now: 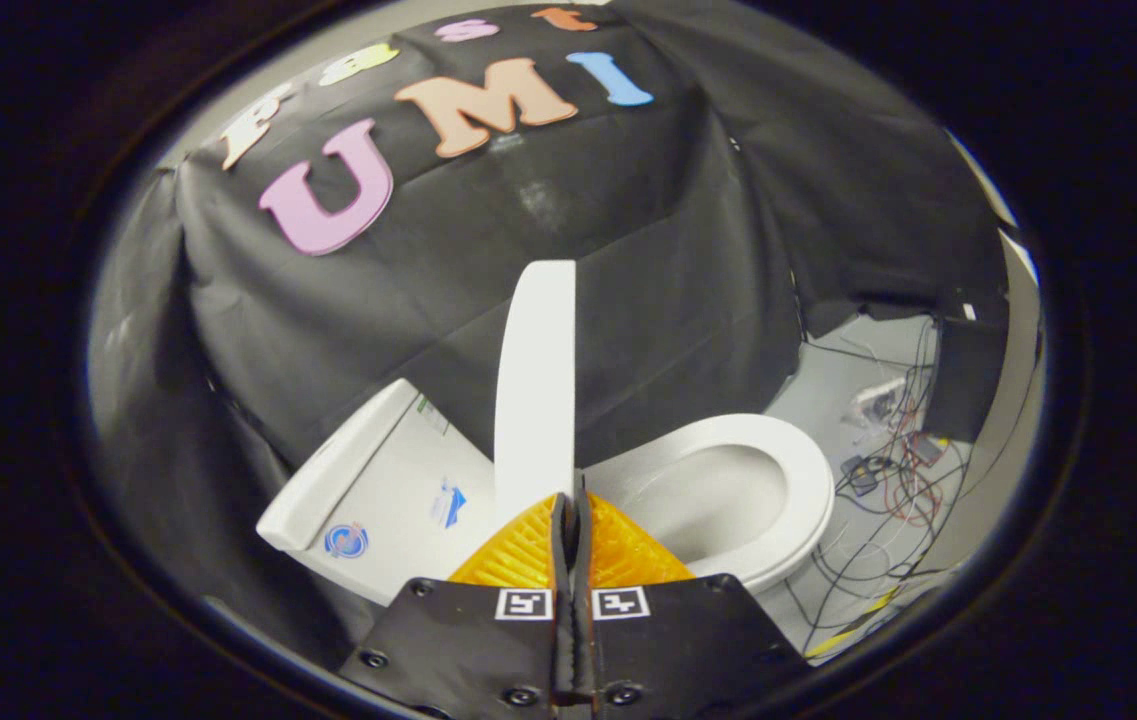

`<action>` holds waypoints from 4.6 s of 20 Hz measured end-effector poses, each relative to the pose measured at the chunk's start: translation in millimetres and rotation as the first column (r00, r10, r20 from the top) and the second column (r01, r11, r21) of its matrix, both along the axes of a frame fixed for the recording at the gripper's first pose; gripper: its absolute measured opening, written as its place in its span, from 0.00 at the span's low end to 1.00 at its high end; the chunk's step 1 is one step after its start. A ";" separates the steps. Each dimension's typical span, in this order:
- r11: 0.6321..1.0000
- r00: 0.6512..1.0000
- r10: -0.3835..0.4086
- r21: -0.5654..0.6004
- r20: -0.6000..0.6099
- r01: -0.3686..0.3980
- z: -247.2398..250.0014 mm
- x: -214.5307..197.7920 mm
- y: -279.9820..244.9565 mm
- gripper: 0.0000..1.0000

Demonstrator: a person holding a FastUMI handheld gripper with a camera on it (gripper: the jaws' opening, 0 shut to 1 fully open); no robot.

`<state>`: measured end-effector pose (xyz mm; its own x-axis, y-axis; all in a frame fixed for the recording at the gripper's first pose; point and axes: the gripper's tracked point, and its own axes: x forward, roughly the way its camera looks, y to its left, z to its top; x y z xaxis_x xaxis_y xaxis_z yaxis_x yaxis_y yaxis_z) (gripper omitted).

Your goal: Open the toilet lid.

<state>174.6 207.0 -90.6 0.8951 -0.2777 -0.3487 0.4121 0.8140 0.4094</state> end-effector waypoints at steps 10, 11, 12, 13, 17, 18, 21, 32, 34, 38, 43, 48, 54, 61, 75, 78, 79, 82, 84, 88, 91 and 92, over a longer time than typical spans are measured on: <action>0.976 0.992 0.121 -0.178 -0.037 -0.126 32.1 30.5 63.1 0.00; 0.972 0.990 0.131 -0.192 -0.044 -0.137 34.3 34.7 70.9 0.00; 0.965 0.989 0.139 -0.216 -0.049 -0.146 35.6 40.2 79.9 0.01; 0.954 0.989 0.141 -0.260 -0.053 -0.150 39.8 43.9 85.7 0.01; 0.922 0.975 0.213 -0.319 -0.057 -0.220 41.0 60.9 128.4 0.00; 0.914 0.972 0.226 -0.331 -0.065 -0.235 40.3 66.2 136.1 0.00; 0.881 0.964 0.250 -0.394 -0.085 -0.263 39.8 74.2 153.6 0.00; 0.807 0.954 0.245 -0.509 -0.176 -0.301 13.3 85.6 200.2 0.43; 0.766 0.923 0.296 -0.517 -0.245 -0.382 -10.6 78.7 205.0 0.72; 0.790 0.901 0.354 -0.435 -0.251 -0.431 -22.2 39.5 194.3 0.98; 0.814 0.909 0.395 -0.408 -0.135 -0.414 15.3 0.3 163.6 0.98; 0.808 0.886 0.464 -0.408 -0.002 -0.424 50.4 -36.8 128.2 0.98; 0.802 0.879 0.477 -0.412 0.008 -0.431 41.7 -64.7 45.6 0.97; 0.800 0.904 0.427 -0.450 -0.036 -0.396 37.9 -85.5 -76.7 0.97; 0.883 0.953 0.281 -0.418 0.111 -0.212 41.9 -86.2 -140.1 0.99; 0.874 0.950 0.302 -0.421 0.076 -0.244 33.1 -84.8 -136.2 0.99; 0.873 0.951 0.298 -0.425 0.077 -0.240 34.4 -84.7 -138.3 0.99; 0.877 0.956 0.276 -0.434 0.101 -0.207 41.2 -86.7 -143.9 0.99; 0.881 0.957 0.269 -0.430 0.112 -0.197 46.5 -88.1 -144.6 0.99; 0.877 0.954 0.280 -0.433 0.109 -0.208 45.9 -91.9 -144.7 0.99; 0.882 0.957 0.273 -0.421 0.096 -0.210 39.3 -93.4 -149.0 0.99; 0.884 0.960 0.266 -0.418 0.089 -0.207 35.6 -94.4 -152.3 0.99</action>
